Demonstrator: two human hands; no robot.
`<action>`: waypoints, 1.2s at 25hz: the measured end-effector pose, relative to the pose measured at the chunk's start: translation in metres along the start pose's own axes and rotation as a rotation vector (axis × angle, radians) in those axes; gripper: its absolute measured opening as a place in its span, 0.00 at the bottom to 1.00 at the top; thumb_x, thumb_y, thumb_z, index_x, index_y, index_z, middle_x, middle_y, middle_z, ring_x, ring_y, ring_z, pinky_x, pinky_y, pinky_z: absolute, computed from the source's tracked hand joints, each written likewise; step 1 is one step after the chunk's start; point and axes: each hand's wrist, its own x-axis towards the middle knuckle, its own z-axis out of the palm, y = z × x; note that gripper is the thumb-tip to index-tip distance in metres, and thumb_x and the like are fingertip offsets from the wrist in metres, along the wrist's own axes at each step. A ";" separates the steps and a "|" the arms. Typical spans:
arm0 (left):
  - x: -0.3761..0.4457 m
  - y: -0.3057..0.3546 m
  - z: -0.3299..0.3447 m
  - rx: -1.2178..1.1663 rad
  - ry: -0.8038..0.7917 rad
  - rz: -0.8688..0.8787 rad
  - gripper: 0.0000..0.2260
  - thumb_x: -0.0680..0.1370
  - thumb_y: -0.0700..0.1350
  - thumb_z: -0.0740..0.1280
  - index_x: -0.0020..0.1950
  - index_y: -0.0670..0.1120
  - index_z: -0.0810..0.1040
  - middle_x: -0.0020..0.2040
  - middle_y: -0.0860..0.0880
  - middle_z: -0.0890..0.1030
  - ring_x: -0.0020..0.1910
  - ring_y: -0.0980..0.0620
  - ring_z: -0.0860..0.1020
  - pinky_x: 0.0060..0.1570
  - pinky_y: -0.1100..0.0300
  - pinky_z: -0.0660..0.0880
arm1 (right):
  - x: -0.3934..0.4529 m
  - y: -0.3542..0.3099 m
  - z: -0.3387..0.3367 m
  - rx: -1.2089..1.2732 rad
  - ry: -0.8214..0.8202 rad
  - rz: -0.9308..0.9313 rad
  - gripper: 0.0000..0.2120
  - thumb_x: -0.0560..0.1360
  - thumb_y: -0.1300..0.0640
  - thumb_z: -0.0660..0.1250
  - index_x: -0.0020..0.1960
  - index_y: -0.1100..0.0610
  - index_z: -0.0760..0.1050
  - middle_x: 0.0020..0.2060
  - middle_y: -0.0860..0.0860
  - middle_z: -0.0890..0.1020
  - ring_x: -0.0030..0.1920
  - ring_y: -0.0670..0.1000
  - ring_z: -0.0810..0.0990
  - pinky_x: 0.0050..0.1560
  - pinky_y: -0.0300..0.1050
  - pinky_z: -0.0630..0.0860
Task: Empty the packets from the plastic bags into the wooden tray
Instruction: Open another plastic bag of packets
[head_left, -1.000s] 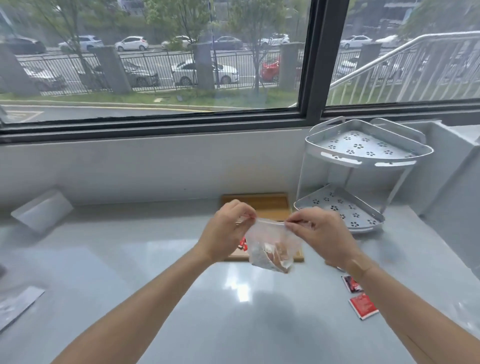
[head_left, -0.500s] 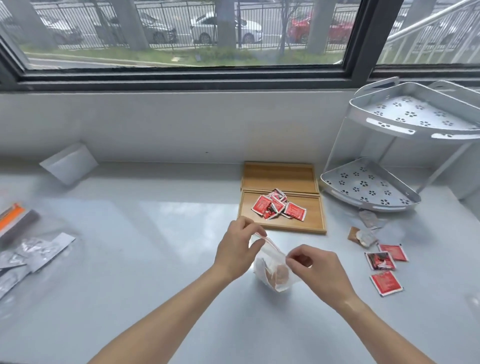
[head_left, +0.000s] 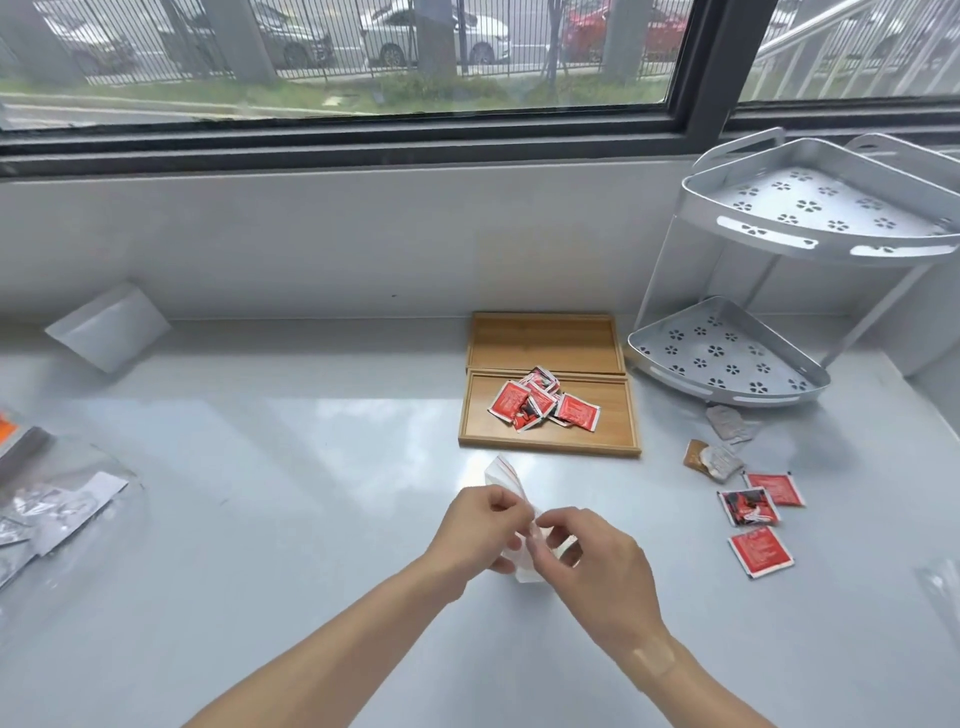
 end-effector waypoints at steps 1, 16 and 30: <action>0.000 -0.002 -0.003 0.008 -0.005 -0.005 0.04 0.75 0.42 0.67 0.42 0.44 0.81 0.38 0.50 0.82 0.36 0.54 0.79 0.33 0.60 0.79 | 0.001 -0.001 -0.004 0.084 -0.078 0.066 0.06 0.72 0.43 0.70 0.46 0.44 0.79 0.36 0.40 0.82 0.33 0.42 0.80 0.37 0.41 0.79; -0.002 -0.005 -0.014 0.173 -0.105 0.124 0.06 0.74 0.43 0.70 0.37 0.46 0.78 0.30 0.53 0.79 0.31 0.56 0.76 0.31 0.64 0.71 | 0.040 -0.022 -0.028 0.587 -0.494 0.490 0.11 0.75 0.51 0.69 0.43 0.60 0.80 0.39 0.58 0.87 0.37 0.56 0.87 0.35 0.44 0.77; 0.009 -0.003 -0.026 0.300 -0.155 0.206 0.08 0.73 0.46 0.68 0.33 0.53 0.74 0.32 0.55 0.75 0.33 0.55 0.72 0.38 0.60 0.70 | 0.051 -0.019 -0.024 0.076 -0.424 0.139 0.07 0.69 0.51 0.66 0.35 0.53 0.78 0.30 0.49 0.82 0.33 0.52 0.81 0.37 0.49 0.78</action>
